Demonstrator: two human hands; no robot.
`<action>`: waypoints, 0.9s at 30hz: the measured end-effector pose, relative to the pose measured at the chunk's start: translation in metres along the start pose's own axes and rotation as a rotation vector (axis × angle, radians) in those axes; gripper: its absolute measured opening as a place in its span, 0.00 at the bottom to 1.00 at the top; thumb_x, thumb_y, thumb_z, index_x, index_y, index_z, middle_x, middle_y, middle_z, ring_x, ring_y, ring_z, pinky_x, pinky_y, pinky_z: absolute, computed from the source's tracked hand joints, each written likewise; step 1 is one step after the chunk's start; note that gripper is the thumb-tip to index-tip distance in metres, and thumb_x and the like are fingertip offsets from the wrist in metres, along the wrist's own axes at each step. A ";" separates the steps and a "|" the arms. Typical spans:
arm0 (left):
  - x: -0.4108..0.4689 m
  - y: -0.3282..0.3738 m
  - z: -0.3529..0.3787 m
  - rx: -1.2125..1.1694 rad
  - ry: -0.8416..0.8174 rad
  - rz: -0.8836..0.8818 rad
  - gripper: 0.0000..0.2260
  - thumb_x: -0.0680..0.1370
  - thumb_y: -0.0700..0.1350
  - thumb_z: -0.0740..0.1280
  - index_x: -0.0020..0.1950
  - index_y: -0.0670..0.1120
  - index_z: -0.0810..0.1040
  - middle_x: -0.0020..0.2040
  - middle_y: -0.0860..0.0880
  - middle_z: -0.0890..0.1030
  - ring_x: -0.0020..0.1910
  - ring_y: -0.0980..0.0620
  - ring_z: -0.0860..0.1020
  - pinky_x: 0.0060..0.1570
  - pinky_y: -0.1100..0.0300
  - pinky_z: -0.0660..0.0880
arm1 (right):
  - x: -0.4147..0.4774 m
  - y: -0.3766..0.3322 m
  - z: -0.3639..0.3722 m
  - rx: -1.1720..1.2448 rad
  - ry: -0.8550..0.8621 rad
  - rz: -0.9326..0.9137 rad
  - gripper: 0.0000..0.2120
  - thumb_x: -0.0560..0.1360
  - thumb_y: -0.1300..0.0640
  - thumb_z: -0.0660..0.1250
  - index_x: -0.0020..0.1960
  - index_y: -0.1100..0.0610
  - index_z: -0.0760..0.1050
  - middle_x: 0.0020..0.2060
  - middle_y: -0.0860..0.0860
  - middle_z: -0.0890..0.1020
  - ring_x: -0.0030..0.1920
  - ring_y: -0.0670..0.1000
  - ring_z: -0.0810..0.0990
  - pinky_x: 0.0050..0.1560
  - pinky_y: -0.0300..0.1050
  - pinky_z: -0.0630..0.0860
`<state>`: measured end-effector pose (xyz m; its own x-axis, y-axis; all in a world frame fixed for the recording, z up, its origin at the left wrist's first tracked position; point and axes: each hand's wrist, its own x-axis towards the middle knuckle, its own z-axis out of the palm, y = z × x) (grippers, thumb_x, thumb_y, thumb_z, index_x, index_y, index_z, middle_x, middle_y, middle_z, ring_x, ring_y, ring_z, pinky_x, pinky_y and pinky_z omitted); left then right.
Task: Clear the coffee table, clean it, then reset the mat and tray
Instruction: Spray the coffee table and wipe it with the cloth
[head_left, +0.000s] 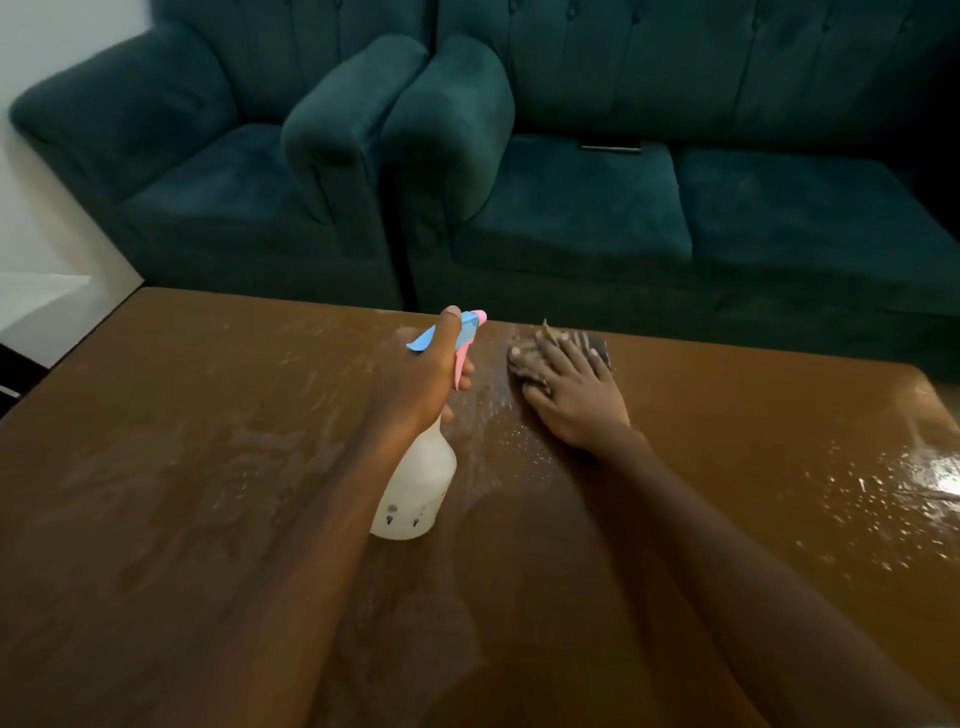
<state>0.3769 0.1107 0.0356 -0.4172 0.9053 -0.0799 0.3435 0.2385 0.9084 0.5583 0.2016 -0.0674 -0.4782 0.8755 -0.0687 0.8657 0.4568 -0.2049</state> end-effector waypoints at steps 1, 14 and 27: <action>0.000 -0.001 -0.003 -0.005 0.021 -0.005 0.22 0.81 0.62 0.53 0.41 0.49 0.77 0.36 0.49 0.81 0.32 0.53 0.78 0.31 0.61 0.74 | -0.014 0.002 0.002 -0.001 -0.002 -0.036 0.25 0.82 0.38 0.46 0.78 0.34 0.44 0.80 0.42 0.42 0.79 0.49 0.38 0.77 0.52 0.37; 0.000 -0.002 0.000 0.025 -0.009 0.002 0.23 0.81 0.62 0.53 0.42 0.48 0.78 0.37 0.49 0.81 0.33 0.53 0.79 0.31 0.62 0.75 | 0.020 0.060 -0.007 -0.014 0.052 0.258 0.27 0.81 0.36 0.43 0.79 0.36 0.45 0.81 0.48 0.44 0.80 0.52 0.39 0.78 0.59 0.39; 0.004 0.000 -0.006 -0.026 0.028 -0.068 0.23 0.82 0.61 0.51 0.46 0.46 0.78 0.40 0.46 0.82 0.35 0.51 0.79 0.35 0.59 0.75 | 0.005 -0.003 0.010 0.043 0.013 0.073 0.25 0.82 0.37 0.44 0.79 0.37 0.46 0.80 0.44 0.43 0.79 0.49 0.38 0.77 0.54 0.35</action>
<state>0.3700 0.1126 0.0375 -0.4618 0.8773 -0.1305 0.2918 0.2892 0.9117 0.5521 0.2027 -0.0764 -0.4120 0.9083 -0.0728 0.8909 0.3848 -0.2413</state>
